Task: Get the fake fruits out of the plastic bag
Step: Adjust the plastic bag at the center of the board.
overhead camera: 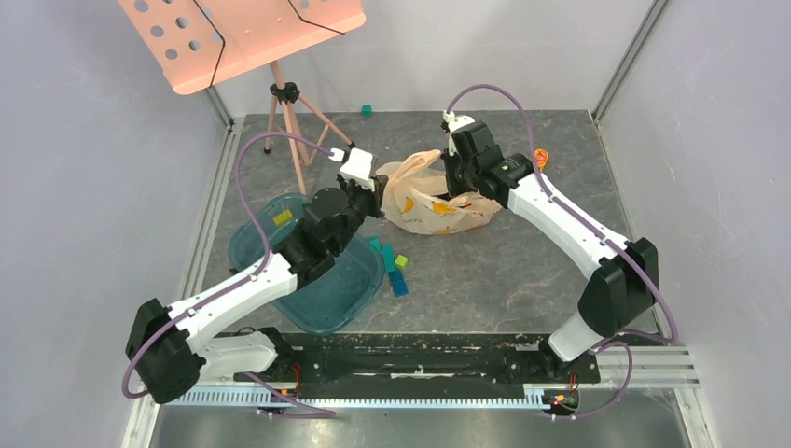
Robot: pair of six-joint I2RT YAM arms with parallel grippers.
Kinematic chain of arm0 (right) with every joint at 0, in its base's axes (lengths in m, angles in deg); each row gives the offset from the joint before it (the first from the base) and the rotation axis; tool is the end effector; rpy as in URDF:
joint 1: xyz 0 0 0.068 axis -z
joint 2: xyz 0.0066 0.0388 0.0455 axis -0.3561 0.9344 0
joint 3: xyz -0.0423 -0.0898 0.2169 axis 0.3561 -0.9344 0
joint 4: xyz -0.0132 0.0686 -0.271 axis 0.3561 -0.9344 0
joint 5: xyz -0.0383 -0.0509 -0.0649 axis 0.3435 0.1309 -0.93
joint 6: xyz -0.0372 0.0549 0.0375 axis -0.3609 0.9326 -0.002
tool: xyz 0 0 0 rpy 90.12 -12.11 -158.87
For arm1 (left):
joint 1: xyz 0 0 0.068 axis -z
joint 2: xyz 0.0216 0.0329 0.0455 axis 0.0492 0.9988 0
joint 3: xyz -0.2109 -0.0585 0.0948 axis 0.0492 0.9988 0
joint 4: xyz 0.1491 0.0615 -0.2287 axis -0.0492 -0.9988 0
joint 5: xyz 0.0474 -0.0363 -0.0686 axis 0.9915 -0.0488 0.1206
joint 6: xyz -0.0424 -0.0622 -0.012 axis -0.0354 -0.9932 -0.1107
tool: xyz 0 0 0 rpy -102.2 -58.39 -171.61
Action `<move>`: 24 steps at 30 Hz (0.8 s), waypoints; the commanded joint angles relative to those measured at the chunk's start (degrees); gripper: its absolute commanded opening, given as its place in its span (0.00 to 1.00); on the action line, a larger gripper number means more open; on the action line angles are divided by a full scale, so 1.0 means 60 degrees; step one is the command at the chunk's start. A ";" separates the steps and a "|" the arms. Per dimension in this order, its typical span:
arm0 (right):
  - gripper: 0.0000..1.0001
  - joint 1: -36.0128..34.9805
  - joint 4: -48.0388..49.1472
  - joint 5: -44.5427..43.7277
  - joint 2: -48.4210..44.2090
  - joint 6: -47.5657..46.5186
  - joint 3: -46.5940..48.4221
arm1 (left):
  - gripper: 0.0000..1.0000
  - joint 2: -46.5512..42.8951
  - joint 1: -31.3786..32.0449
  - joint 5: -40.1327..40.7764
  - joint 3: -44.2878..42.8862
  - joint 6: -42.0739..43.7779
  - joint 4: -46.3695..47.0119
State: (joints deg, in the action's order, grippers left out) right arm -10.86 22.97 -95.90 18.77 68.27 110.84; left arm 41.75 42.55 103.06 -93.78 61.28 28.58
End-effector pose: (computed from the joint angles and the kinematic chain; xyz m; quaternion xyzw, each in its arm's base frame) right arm 0.3379 0.2006 0.2689 -0.1363 0.9071 0.1007 0.3852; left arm 0.2492 -0.2219 0.2911 0.1379 0.7080 -0.1777 0.6695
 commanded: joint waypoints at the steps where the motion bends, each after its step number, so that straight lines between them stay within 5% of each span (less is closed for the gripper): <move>1: 0.00 -0.0019 0.0152 -0.0776 0.0239 -0.0120 -0.0075 | 0.11 -0.0547 0.0042 0.0164 -0.0221 -0.0429 -0.0229; 4: 0.00 -0.0015 0.0326 -0.0676 0.0238 -0.0069 -0.0144 | 0.56 -0.0749 0.0038 0.0299 -0.0848 -0.0514 -0.0717; 8: 0.00 0.0027 0.0999 0.0112 -0.0050 0.0193 -0.0588 | 0.71 -0.0413 0.0042 0.0732 -0.2687 -0.0777 -0.1930; 10: 0.00 0.0085 0.1465 0.0609 -0.0297 0.0424 -0.0989 | 0.67 -0.0062 0.0042 0.0391 -0.3686 -0.0984 -0.2696; 16: 0.00 0.0443 0.2514 0.1983 -0.0916 0.1035 -0.1961 | 0.03 0.0015 0.0105 -0.1974 -0.4024 -0.2407 -0.3532; 24: 0.00 0.0756 0.2798 0.2408 -0.1748 0.1188 -0.2833 | 0.02 0.0518 0.1747 -0.1727 -0.2320 -0.3646 -0.2745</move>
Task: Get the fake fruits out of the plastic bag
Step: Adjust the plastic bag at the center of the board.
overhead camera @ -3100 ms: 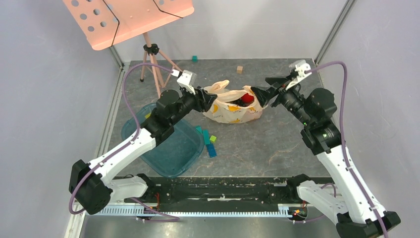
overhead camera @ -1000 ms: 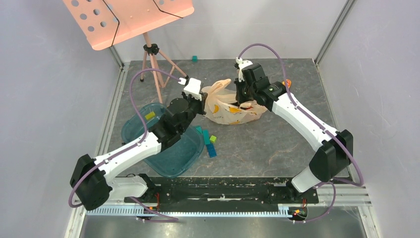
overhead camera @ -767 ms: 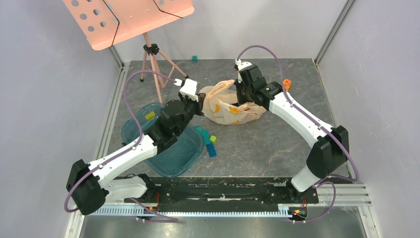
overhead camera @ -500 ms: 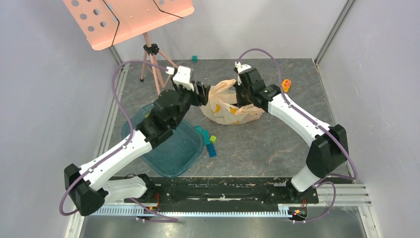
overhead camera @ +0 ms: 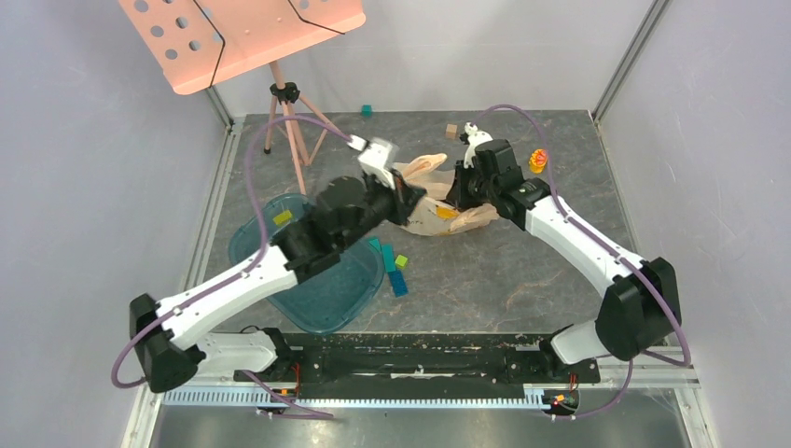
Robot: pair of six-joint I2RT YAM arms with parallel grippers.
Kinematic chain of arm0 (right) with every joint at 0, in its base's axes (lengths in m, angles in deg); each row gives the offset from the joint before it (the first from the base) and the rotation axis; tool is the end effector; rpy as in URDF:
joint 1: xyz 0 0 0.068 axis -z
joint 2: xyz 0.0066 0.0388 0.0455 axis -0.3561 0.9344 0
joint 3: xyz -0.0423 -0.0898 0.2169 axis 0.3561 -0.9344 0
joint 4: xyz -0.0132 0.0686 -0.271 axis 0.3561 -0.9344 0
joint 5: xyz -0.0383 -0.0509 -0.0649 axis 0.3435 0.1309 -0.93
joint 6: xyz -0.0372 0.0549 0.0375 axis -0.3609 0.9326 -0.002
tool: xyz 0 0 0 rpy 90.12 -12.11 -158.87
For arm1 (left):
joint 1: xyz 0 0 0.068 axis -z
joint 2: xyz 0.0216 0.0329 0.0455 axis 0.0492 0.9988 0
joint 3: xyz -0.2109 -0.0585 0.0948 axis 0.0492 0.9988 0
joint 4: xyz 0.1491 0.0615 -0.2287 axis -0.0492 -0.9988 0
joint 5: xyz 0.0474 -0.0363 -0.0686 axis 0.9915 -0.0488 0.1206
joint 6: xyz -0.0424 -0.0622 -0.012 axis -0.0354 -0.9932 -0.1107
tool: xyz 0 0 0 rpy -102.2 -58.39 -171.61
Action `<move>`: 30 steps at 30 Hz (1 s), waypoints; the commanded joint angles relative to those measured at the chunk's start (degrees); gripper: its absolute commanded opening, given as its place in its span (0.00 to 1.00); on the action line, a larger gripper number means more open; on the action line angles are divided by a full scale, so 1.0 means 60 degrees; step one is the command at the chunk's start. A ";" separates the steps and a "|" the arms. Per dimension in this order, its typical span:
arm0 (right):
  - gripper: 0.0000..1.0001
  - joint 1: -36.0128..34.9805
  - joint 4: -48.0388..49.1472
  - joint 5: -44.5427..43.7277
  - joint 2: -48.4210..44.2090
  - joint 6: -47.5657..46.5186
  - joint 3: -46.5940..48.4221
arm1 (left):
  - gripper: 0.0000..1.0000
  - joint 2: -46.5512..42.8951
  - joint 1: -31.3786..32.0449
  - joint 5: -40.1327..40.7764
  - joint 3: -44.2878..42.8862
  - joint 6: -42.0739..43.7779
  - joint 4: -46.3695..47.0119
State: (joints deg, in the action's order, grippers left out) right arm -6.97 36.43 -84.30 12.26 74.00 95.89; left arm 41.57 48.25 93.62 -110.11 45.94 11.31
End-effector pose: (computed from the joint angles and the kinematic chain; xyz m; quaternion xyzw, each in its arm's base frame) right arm 0.3291 0.1805 0.2368 -0.0999 0.8939 0.2072 0.3848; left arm 0.2167 -0.2505 0.3667 0.1360 0.7136 -0.3461 0.5938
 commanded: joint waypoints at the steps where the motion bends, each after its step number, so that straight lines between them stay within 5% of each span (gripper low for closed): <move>1: 0.00 0.0126 0.0561 0.0467 -0.0768 0.0243 -0.0430 | 0.02 0.0732 0.1017 -0.0005 0.0420 -0.1123 0.0216; 11: 0.00 0.0317 0.0584 0.0343 -0.1619 0.0292 -0.1179 | 0.02 0.2429 0.1762 0.2160 -0.0119 -0.1529 0.1335; 22: 0.00 0.0463 0.0685 0.0349 -0.1689 0.0315 -0.1503 | 0.02 0.4468 0.1708 0.3022 -0.1737 -0.0785 0.0952; 30: 0.00 0.0552 0.0701 0.0064 -0.1547 0.0234 -0.1560 | 0.02 0.5023 0.1558 0.2825 -0.1061 -0.0869 0.1272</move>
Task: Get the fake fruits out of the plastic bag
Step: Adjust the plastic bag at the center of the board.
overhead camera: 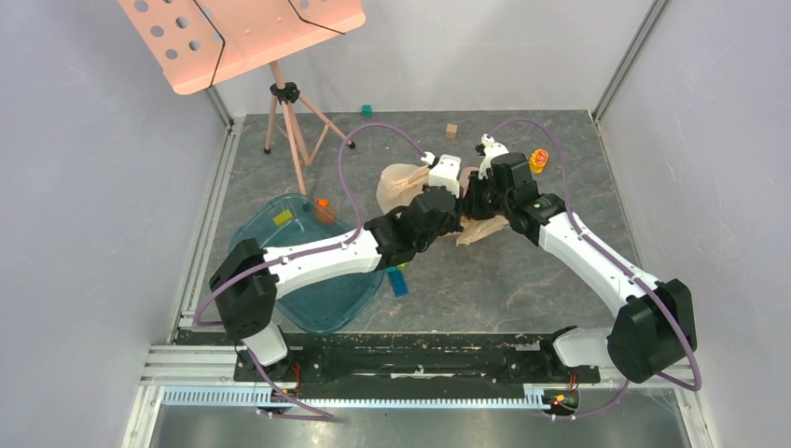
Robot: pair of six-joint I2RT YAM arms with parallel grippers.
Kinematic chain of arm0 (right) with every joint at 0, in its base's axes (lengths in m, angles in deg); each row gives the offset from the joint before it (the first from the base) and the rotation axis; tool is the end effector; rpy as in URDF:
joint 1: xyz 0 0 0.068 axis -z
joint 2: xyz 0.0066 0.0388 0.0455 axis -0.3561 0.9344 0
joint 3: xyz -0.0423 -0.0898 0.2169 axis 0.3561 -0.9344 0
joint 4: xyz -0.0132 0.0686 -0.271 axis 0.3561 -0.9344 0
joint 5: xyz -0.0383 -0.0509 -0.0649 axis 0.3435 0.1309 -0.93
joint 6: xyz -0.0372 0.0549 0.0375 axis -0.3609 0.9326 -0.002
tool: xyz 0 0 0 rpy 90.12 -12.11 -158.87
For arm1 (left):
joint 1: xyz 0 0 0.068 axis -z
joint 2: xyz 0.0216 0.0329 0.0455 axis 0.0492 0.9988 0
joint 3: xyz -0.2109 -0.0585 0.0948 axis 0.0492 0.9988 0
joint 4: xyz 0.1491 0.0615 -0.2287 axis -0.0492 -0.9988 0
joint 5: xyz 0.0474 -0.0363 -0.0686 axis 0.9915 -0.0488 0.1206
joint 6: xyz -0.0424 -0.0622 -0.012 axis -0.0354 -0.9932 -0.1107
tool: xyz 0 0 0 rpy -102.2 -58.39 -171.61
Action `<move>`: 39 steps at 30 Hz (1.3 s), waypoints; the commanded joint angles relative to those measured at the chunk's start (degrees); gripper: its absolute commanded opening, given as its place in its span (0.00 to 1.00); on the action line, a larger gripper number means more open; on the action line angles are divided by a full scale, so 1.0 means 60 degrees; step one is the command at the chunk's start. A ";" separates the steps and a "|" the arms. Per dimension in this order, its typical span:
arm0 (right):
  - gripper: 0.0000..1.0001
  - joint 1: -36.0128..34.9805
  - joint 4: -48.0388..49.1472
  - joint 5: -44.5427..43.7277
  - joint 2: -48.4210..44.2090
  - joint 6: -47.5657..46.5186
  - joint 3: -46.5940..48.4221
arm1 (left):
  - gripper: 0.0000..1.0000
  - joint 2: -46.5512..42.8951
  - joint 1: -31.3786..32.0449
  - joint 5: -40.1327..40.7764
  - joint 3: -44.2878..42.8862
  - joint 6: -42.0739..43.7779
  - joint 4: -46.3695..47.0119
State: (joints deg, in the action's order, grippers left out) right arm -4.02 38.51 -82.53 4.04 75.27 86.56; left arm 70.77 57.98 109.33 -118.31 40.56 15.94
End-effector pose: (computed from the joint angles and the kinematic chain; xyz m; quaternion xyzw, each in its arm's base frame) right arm 0.3086 0.1519 0.2278 -0.0739 0.8921 0.2169 0.3894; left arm 0.2356 -0.3642 0.2498 0.1200 0.7979 -0.2510 0.5347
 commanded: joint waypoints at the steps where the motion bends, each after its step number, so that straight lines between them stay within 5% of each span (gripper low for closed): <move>1: 0.00 0.0061 0.0358 -0.0301 -0.0151 0.0006 0.0010 | 0.02 0.0232 -0.0069 0.0179 0.0402 0.0052 0.0584; 11: 0.00 0.0103 0.0094 -0.1117 0.0203 -0.0287 0.0252 | 0.02 0.0760 -0.0171 0.0302 0.0938 0.0136 0.0653; 27: 0.00 0.0101 -0.0573 -0.4490 0.0350 -0.0980 0.0852 | 0.02 0.0380 -0.0450 0.0859 0.2112 0.0027 0.0795; 39: 0.00 0.0104 -0.0147 -0.4415 -0.0338 -0.1162 0.1184 | 0.02 -0.0065 -0.0595 0.1189 0.2602 0.0042 0.0842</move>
State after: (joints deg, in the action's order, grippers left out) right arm -3.65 34.81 -108.10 6.27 69.12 92.13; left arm 74.16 55.24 113.55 -103.75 40.63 18.19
